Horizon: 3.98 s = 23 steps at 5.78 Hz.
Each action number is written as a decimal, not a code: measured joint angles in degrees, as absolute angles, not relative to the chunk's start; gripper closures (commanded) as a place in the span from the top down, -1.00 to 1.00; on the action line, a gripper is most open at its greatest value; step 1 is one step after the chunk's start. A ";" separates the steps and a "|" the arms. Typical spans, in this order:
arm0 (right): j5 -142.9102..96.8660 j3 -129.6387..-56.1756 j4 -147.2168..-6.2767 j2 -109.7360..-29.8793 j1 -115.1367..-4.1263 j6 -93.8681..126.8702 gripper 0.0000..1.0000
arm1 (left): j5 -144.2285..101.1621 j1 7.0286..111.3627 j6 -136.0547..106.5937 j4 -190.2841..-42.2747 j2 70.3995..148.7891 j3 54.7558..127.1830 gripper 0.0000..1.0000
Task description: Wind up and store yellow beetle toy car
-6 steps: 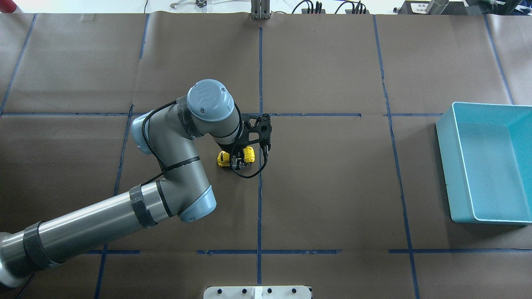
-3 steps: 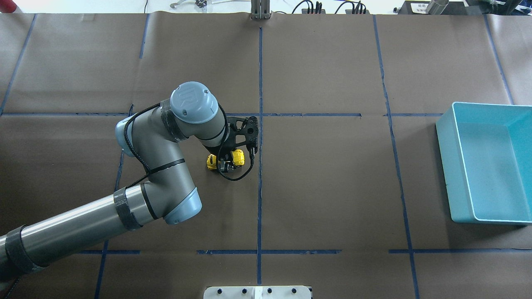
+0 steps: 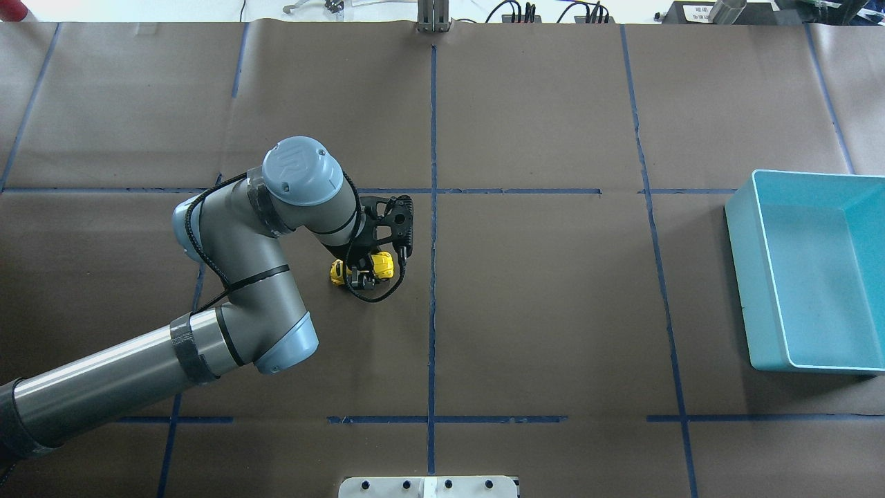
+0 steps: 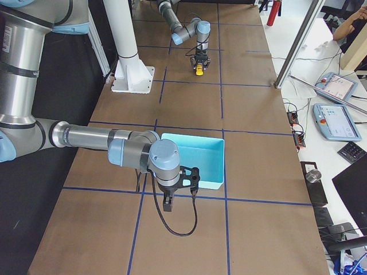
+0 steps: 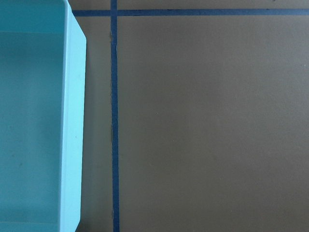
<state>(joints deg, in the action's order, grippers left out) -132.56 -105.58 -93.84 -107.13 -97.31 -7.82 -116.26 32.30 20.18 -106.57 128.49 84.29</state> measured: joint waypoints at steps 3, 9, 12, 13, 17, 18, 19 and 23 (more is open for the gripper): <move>-133.10 -105.81 -93.74 -106.71 -96.56 -7.73 1.00 | -116.37 32.34 20.41 -107.58 124.96 86.86 -1.00; -133.05 -106.07 -93.97 -106.50 -94.93 -7.73 1.00 | -117.56 32.48 22.40 -108.73 121.56 89.41 0.99; -133.22 -106.17 -93.96 -106.35 -94.92 -7.74 1.00 | -117.45 32.44 22.82 -108.89 121.55 89.55 1.00; -133.21 -106.17 -93.96 -106.37 -94.92 -7.73 1.00 | -117.47 32.45 22.84 -108.89 121.55 89.56 1.00; -133.15 -106.00 -93.96 -106.50 -94.92 -7.73 1.00 | -117.63 36.98 22.86 -102.03 118.87 92.91 1.00; -133.15 -106.00 -93.95 -106.46 -94.92 -7.73 1.00 | -117.64 40.47 22.61 -96.74 117.76 94.48 1.00; -133.16 -106.00 -93.96 -106.44 -94.92 -7.73 1.00 | -117.75 43.86 22.33 -93.34 116.39 95.60 1.00; -133.40 -106.49 -93.86 -106.37 -94.78 -7.74 1.00 | -127.00 59.32 22.05 -87.66 108.29 95.51 1.00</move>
